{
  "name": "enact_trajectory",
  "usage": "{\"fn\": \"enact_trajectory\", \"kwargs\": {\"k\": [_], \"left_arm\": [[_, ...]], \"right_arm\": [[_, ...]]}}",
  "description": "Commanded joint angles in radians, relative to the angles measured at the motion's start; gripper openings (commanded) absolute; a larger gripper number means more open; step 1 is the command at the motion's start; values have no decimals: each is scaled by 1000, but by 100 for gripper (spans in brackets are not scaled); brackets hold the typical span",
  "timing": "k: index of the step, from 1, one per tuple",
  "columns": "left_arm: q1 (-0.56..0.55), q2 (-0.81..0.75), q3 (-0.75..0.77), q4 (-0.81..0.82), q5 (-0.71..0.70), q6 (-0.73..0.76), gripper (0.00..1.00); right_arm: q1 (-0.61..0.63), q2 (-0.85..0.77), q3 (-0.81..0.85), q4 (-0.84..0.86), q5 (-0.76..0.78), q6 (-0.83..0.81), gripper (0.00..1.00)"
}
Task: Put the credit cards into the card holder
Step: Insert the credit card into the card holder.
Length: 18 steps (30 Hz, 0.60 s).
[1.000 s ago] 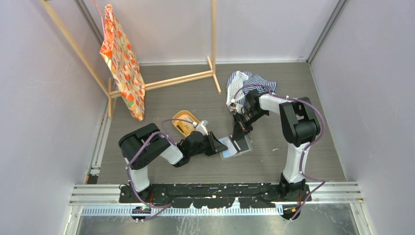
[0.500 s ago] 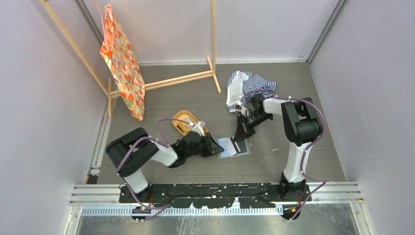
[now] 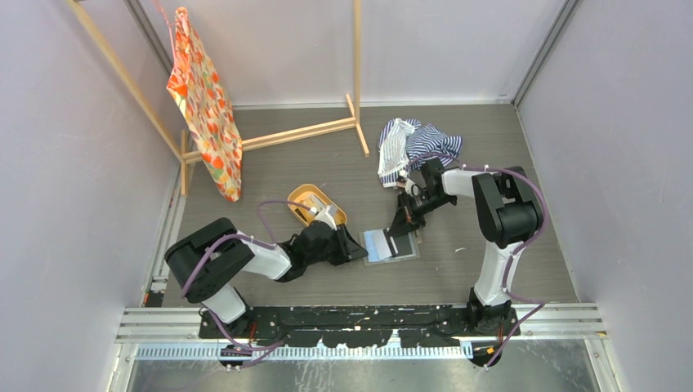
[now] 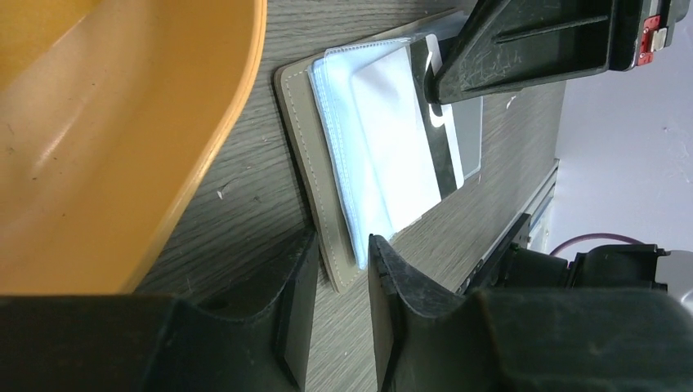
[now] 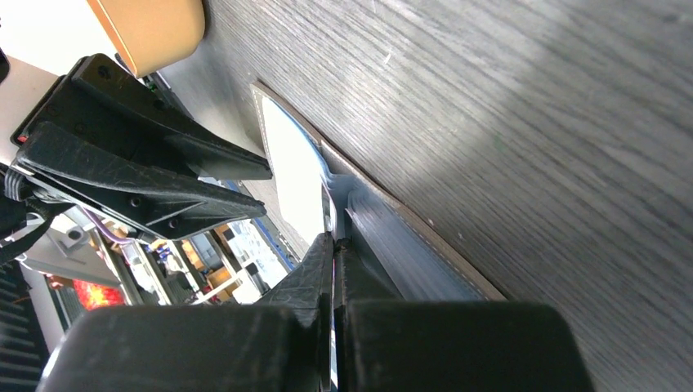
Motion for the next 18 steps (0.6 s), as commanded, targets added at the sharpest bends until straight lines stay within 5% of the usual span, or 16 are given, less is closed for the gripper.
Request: {"fn": "enact_trajectory", "kwargs": {"k": [1,18], "left_arm": [[5,10,0,-103,-29,19,30],[5,108,16,13,51,-11,13]], "right_arm": [[-3,-61,-31,87,73,38,1],[16,-186,-186,301,63,188,1]]}}
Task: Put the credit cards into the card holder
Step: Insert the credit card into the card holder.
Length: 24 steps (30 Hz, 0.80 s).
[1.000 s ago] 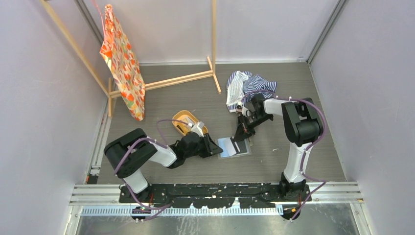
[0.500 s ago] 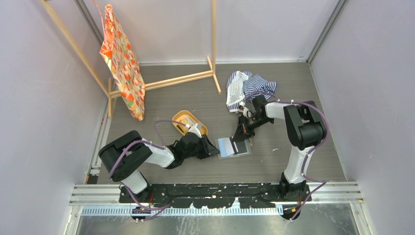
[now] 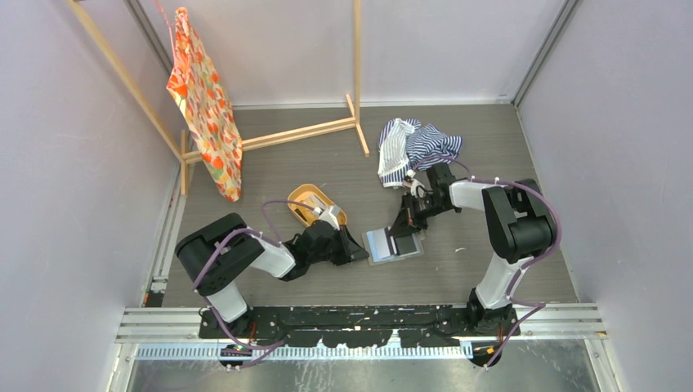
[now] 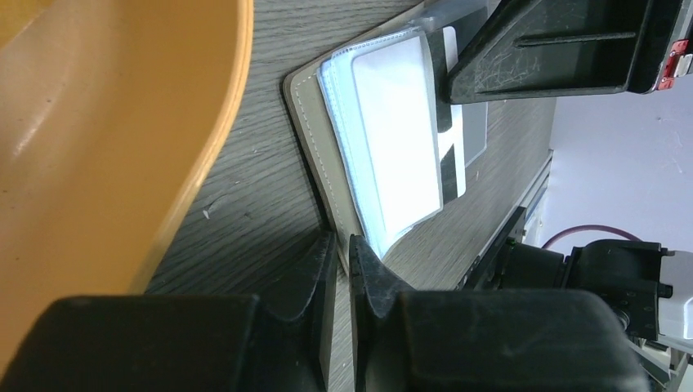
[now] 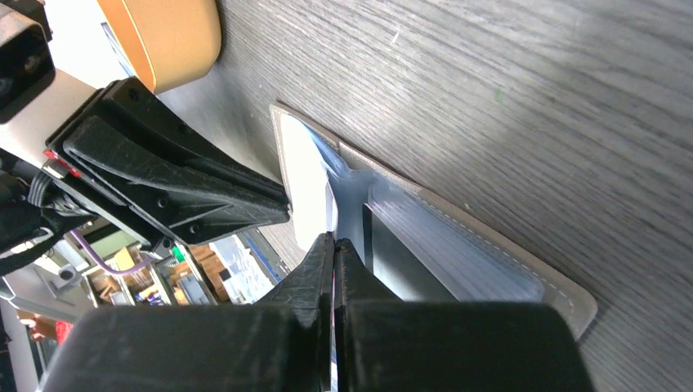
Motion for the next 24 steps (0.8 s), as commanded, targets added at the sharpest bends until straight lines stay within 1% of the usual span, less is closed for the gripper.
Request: {"fn": "enact_trajectory", "kwargs": {"k": [1,6,12,20,24], "left_arm": [[3,43,0,-37,11,-4,13],[2,46,2,-35,14,-5,13],[3,53,6,-30,15,-5,12],[3,62,15,-26,19,-6,12],[3,56,17,-28,16,-4,12]], "right_arm": [[14,-42,-30,97,26,51,1],[20,-48,-34,81,20,42,4],[30,-14,20,-4,6,-14,7],[54,14,51,-34,-4,-38,12],[56,42,63,-48,-15,-39,13]]}}
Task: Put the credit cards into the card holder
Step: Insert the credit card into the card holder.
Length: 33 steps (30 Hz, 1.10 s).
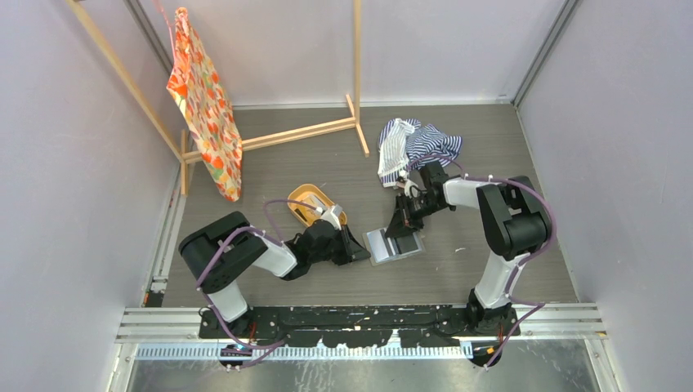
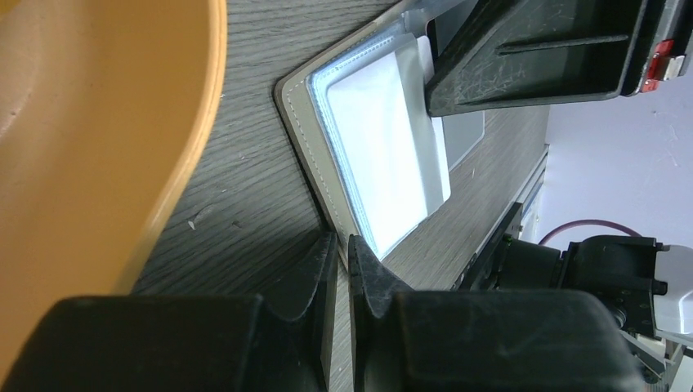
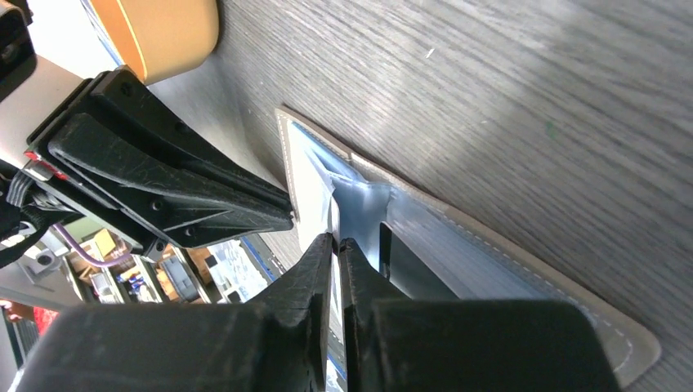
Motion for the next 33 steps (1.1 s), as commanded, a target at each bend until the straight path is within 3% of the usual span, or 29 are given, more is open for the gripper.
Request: {"fn": "enact_trajectory", "kwargs": {"k": [1,8,21,28,33], "left_arm": [[3,23,5,-60,-7,-3,12],[3,-17,-8,-82,-21,2,17],[5,-152,-50,-91,-44,18,37],[5,-171,-49,-54,-33,-4,39],[5,-160,-45,-37,-26,-10,39]], "right_arm": [[11,28,36,-39,-27,-16,13],[-3,53,47,-37,-76,1,13],[-33,99,49,-7,-197,42,11],[-38,107,55,-22,-183,25,12],[-35,100,94,-121,-125,-52,30]]}}
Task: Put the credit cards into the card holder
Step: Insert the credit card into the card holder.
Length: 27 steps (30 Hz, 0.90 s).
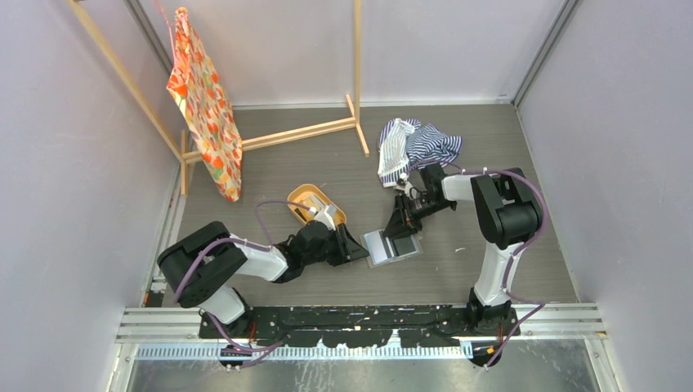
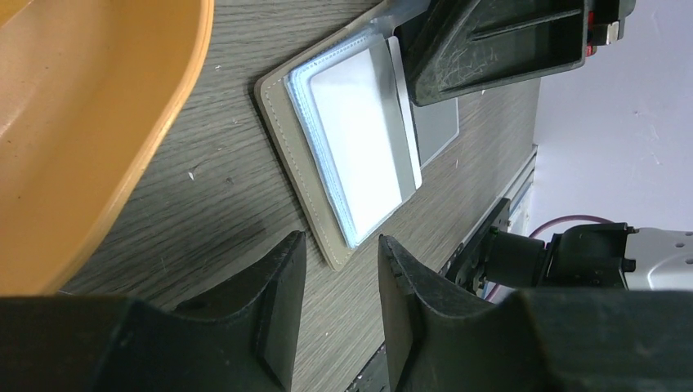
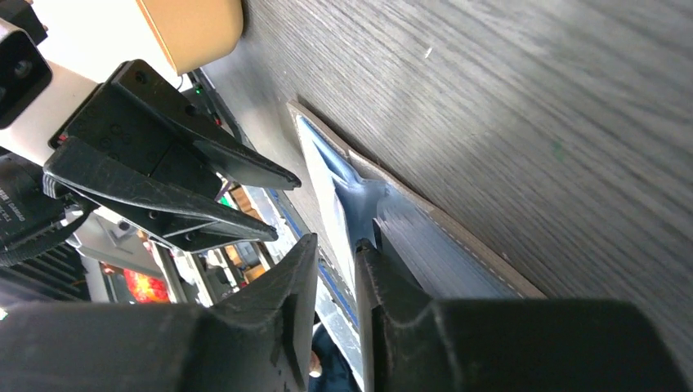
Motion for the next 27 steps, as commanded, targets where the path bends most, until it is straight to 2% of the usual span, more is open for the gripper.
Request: {"fn": "enact_trajectory", "kwargs": {"k": [1,10,15,17,21,24,27], "left_arm": [[5,-9,-1,51,-2,-9,39],[5,-22,-3,30,-5,1,40],[5,-62,-3,-11,-16,16,40],[5,-87,-4,-26,-23,23,40],[5,-114,4,-36,-41,43,40],[5,-122,15,-39,-43,52,40],[5,-124,21,-41,-39,55,40]], "right_arm": [[1,-22,53,-79,29,-63,32],[51,-119,144,-231,153,-207,47],[99,-177,198,-312,251,-319,48],[116,-192,209,-345,269,-384,44],[170,-164,219,-363,289,-415,19],[191,-128,231,-351,338,-399,12],[192,-100,238,-348,381,-389,9]]}}
